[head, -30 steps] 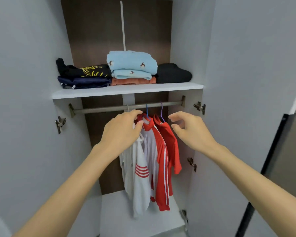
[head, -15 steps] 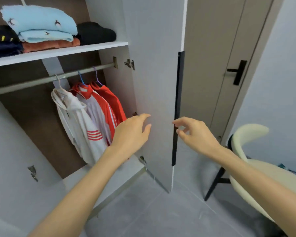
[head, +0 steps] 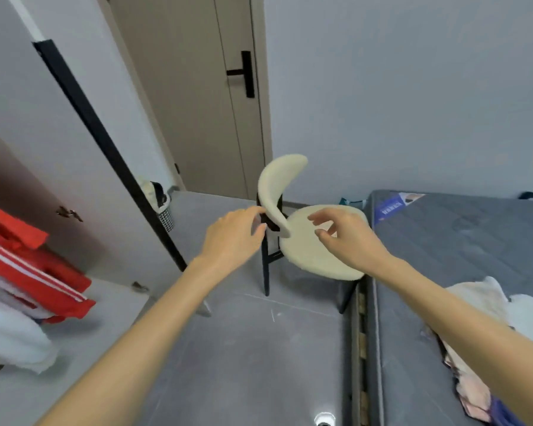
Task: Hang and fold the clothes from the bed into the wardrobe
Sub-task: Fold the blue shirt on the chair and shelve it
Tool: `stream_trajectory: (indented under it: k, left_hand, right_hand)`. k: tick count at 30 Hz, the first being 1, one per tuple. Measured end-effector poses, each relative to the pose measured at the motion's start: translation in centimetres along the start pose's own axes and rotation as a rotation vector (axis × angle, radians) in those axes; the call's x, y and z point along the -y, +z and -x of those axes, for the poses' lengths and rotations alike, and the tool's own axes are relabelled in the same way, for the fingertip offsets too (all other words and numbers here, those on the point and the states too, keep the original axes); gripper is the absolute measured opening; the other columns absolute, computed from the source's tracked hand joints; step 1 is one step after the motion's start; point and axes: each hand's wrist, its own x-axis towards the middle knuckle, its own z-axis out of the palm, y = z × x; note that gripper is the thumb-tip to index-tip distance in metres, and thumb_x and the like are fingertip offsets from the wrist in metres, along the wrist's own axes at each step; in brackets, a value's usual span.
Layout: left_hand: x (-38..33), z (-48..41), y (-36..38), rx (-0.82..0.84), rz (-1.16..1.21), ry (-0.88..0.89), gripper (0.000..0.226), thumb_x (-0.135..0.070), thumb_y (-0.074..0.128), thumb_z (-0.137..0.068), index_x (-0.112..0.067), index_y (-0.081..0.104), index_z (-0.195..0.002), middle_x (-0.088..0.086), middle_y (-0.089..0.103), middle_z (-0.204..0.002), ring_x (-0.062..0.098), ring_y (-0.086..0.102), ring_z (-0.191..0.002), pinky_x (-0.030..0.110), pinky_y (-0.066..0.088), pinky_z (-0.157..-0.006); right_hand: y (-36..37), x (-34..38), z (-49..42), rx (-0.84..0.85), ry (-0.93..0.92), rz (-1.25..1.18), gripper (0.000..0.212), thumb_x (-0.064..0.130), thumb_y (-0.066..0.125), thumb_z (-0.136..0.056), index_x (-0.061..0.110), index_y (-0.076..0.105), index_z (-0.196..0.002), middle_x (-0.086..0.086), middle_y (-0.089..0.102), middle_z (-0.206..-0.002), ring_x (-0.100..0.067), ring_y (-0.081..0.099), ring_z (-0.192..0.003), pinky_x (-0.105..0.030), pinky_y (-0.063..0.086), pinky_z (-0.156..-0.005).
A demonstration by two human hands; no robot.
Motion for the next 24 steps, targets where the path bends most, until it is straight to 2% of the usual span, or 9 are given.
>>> stream_trajectory:
  k: [2,5,10,14,19,21,24]
  left_hand:
    - [-3.3,-2.2,2.6,0.047,0.022,0.049,0.037,-0.034,0.043,-0.099,-0.029,0.047,-0.136,-0.008,0.061,-0.124,0.022,0.058,-0.107,0.033,0.046,-0.076]
    - [-7.8,-4.8,6.6,0.13,0.049,0.118,0.038,-0.033,0.042,-0.099,-0.028,0.047,-0.136,-0.009,0.061,-0.124,0.02,0.058,-0.107,0.029,0.039,-0.072]
    - [-13.8,-7.2,13.9,0.296,0.055,0.274,0.039,-0.031,0.042,-0.099,-0.024,0.046,-0.137,-0.003,0.062,-0.124,0.017,0.056,-0.11,0.028,0.041,-0.076]
    - [-17.9,-8.9,19.5,0.457,0.041,0.343,0.037,-0.03,0.044,-0.098,-0.025,0.048,-0.135,-0.005,0.063,-0.121,0.022,0.057,-0.109,0.035,0.047,-0.086]
    - [-21.6,-10.0,27.0,0.581,0.041,0.452,0.033,-0.029,0.047,-0.096,-0.025,0.054,-0.129,-0.008,0.067,-0.109,0.019,0.06,-0.101,0.028,0.037,-0.07]
    - [-22.8,-10.4,30.0,0.673,0.037,0.493,0.034,-0.028,0.047,-0.096,-0.023,0.054,-0.129,-0.006,0.067,-0.107,0.019,0.06,-0.099,0.03,0.043,-0.073]
    - [-24.5,-11.1,33.8,0.806,0.039,0.519,0.035,-0.026,0.047,-0.096,-0.021,0.052,-0.13,-0.002,0.066,-0.11,0.022,0.06,-0.102,0.04,0.049,-0.087]
  right_hand:
    - [-1.4,-4.3,1.2,-0.024,0.095,0.005,0.029,0.017,0.055,-0.091,0.023,0.062,-0.118,0.009,0.066,-0.113,-0.013,0.06,-0.087,-0.031,0.048,-0.083]
    - [-2.9,-10.5,3.6,-0.064,0.228,0.036,0.03,0.018,0.054,-0.09,0.025,0.061,-0.119,0.009,0.066,-0.114,-0.014,0.06,-0.092,-0.032,0.048,-0.085]
    - [-4.1,-18.5,8.6,-0.088,0.444,0.063,0.033,0.014,0.054,-0.09,0.018,0.062,-0.122,-0.001,0.065,-0.122,-0.024,0.06,-0.106,-0.033,0.044,-0.089]
    - [-3.8,-23.7,12.9,-0.103,0.643,0.037,0.033,0.014,0.053,-0.091,0.015,0.061,-0.122,-0.004,0.065,-0.118,-0.024,0.06,-0.105,-0.031,0.044,-0.085]
    - [-1.7,-29.4,17.3,-0.103,0.883,-0.046,0.036,0.01,0.048,-0.092,0.013,0.061,-0.125,-0.002,0.064,-0.125,-0.022,0.06,-0.11,-0.034,0.048,-0.091]
    - [-0.6,-31.7,18.6,-0.113,0.969,-0.065,0.033,0.009,0.049,-0.092,0.01,0.063,-0.122,-0.004,0.065,-0.123,-0.025,0.061,-0.109,-0.038,0.049,-0.089]
    - [0.7,-35.1,19.7,-0.116,1.081,-0.071,0.031,0.011,0.05,-0.091,0.008,0.062,-0.119,-0.01,0.063,-0.124,-0.03,0.057,-0.113,-0.04,0.046,-0.09]
